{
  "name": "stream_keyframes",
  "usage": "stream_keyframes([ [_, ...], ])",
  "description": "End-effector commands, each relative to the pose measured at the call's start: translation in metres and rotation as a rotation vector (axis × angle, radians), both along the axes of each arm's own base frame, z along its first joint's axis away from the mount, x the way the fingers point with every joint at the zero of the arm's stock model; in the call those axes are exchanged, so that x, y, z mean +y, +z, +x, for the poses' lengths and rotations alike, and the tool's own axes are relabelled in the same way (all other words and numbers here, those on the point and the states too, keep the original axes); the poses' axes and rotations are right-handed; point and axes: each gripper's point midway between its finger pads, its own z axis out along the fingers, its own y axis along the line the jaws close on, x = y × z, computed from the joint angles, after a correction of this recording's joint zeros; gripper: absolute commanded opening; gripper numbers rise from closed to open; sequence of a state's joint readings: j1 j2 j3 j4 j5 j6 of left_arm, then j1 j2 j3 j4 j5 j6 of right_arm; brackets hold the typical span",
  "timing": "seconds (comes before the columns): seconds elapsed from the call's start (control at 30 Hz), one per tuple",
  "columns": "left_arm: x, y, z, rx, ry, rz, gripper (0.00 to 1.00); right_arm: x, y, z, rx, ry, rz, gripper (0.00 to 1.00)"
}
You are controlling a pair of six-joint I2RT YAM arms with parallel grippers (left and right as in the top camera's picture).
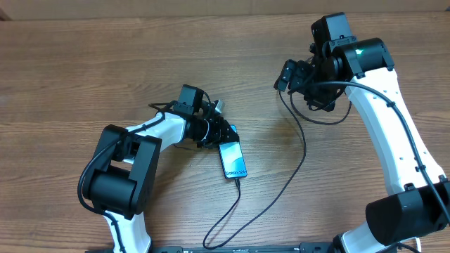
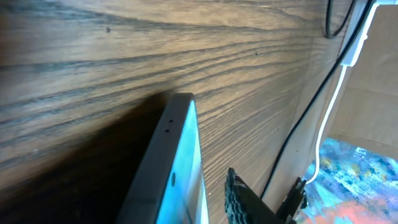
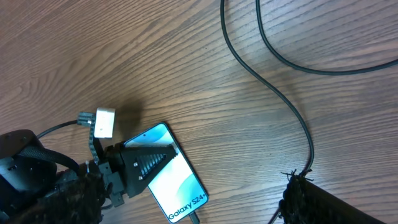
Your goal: Plug charger to phone and switch on socket
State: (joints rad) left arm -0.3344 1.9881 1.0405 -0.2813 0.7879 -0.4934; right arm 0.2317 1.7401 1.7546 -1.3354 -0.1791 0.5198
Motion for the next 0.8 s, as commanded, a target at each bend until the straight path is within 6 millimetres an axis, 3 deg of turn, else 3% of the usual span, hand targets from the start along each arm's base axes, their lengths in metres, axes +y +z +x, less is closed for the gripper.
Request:
stream_keyframes([
  [0.0,0.003,-0.009,-0.001,-0.004,-0.004,0.043,0.39,0.001,0.010,0.000,-0.033,0.008,-0.001,0.92],
  [0.43,0.006,-0.013,0.001,-0.008,0.007,0.070,0.73,0.000,0.010,0.001,-0.034,0.005,-0.008,0.92],
  [0.77,0.020,-0.025,0.001,0.034,0.072,0.170,0.88,0.000,0.010,0.001,-0.035,0.006,-0.008,0.93],
])
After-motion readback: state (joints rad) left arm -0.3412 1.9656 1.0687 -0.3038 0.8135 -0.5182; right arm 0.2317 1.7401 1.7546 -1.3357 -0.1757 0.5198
